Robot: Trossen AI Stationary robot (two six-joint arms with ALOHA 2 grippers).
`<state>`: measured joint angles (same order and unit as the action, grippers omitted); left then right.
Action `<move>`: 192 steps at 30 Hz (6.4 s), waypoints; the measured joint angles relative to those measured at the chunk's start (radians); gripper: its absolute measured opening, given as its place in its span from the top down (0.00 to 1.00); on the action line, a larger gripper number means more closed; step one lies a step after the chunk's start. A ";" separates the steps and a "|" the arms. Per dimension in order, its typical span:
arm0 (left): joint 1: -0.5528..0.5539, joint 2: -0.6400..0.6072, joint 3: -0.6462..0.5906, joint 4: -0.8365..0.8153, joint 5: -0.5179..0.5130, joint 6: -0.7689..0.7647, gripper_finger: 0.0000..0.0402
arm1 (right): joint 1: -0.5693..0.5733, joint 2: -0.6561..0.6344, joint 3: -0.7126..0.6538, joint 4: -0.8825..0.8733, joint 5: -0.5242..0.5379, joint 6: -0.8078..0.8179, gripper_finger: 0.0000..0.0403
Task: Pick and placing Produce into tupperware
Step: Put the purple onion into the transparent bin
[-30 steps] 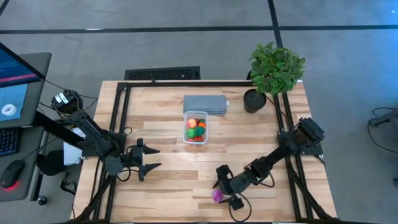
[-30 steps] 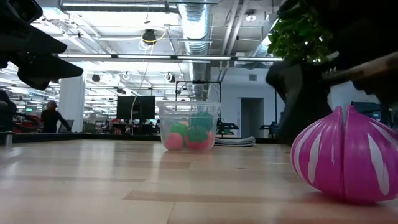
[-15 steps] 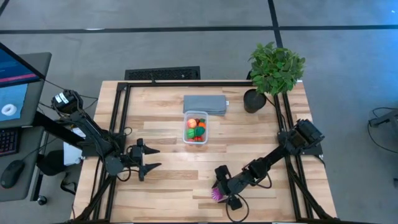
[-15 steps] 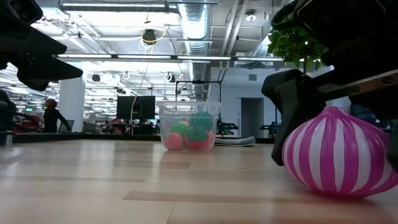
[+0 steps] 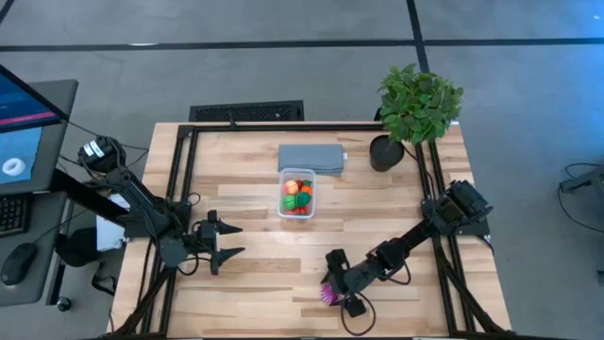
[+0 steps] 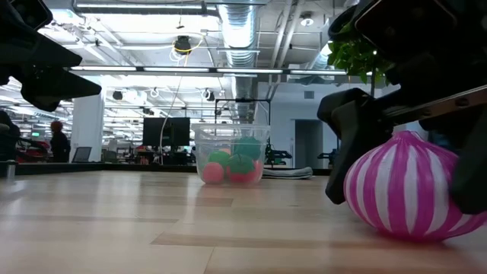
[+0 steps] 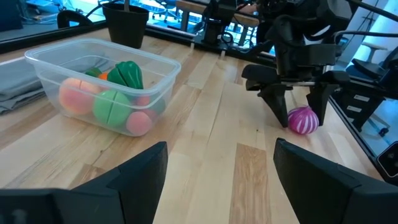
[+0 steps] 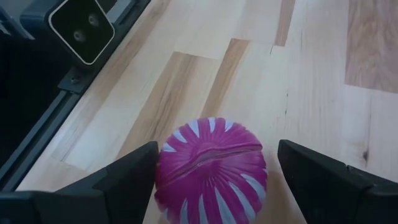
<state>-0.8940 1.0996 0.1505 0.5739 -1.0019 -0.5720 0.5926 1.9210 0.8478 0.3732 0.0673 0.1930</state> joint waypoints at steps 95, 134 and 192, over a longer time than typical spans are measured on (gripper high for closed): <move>0.000 0.000 0.000 -0.040 0.028 -0.016 0.30 | -0.298 -0.266 0.004 -0.078 -0.014 -0.282 0.28; 0.000 0.000 0.000 -0.064 0.019 -0.011 0.30 | -0.728 -0.264 0.085 0.022 -0.236 -0.272 0.28; 0.000 0.000 -0.001 -0.069 0.020 -0.033 0.30 | -0.830 0.016 0.285 -0.167 -0.299 -0.201 0.28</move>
<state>-0.8940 1.0996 0.1497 0.5053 -0.9821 -0.6052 -0.2379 1.9373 1.1324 0.2062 -0.2315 -0.0085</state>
